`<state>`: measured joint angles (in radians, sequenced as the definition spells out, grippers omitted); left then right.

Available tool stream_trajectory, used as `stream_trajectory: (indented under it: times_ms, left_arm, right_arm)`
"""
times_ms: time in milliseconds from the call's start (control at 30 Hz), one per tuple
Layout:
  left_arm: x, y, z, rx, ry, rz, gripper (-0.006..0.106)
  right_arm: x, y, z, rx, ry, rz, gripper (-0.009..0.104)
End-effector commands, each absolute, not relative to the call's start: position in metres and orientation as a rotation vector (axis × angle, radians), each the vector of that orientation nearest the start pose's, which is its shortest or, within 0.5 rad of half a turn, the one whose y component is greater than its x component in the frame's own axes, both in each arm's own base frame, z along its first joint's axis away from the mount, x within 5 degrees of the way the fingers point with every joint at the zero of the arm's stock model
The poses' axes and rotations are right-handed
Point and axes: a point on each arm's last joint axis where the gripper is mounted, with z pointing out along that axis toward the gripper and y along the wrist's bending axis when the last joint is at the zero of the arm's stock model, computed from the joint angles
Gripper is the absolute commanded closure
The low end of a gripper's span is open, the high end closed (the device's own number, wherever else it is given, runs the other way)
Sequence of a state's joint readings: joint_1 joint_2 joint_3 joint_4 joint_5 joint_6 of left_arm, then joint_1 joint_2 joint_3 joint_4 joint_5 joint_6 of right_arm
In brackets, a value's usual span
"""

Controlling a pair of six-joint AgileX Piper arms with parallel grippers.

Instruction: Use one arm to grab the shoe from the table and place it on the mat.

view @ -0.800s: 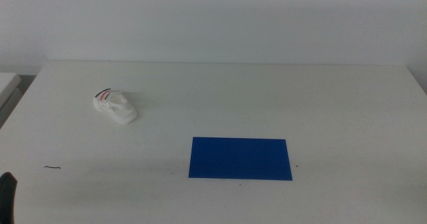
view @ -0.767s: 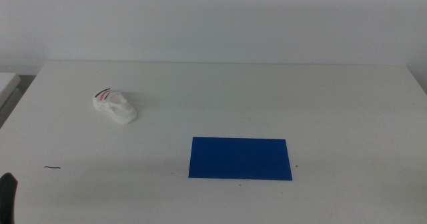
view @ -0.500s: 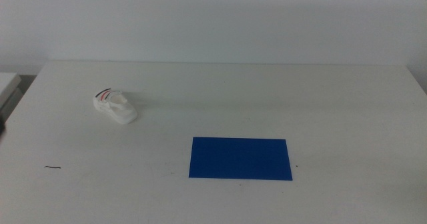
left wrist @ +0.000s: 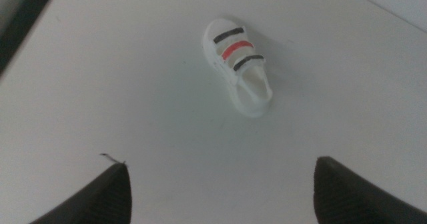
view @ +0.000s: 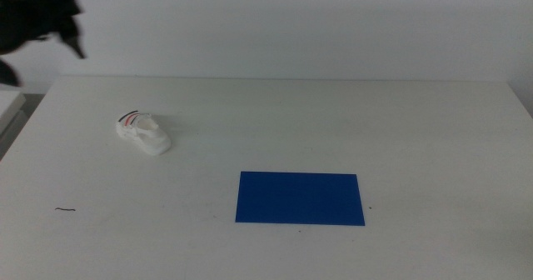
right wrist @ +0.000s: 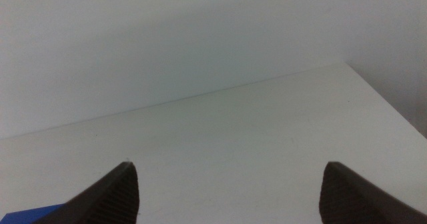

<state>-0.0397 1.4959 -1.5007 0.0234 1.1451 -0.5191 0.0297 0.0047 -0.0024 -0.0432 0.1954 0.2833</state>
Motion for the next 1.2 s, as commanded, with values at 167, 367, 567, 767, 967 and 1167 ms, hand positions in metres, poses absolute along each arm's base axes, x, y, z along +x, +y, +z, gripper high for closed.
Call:
stream_trajectory:
  times_ms: [167,367,567,767,967,1167]
  left_arm:
    - [0.394,-0.028,0.311,-1.118,2.605,-0.152,0.008]
    - [0.451,-0.033,0.262,-1.153,2.639,-0.128,0.008]
    - [0.479,-0.038,0.226,-1.187,2.671,-0.171,0.008]
    - [0.485,-0.04,0.194,-1.216,2.727,-0.14,0.008]
    - [0.488,-0.04,0.174,-1.231,2.761,-0.112,0.01]
    - [0.488,-0.04,0.171,-1.229,2.768,-0.108,0.04]
  right_arm:
    - [0.056,0.001,0.196,0.175,1.664,0.193,0.016]
    - [0.056,0.001,0.196,0.175,1.664,0.193,0.016]
    - [0.056,0.001,0.196,0.175,1.664,0.193,0.016]
    - [0.056,0.001,0.196,0.175,1.664,0.193,0.016]
    - [0.056,0.001,0.196,0.175,1.664,0.193,0.016]
    - [0.056,0.001,0.196,0.175,1.664,0.193,0.016]
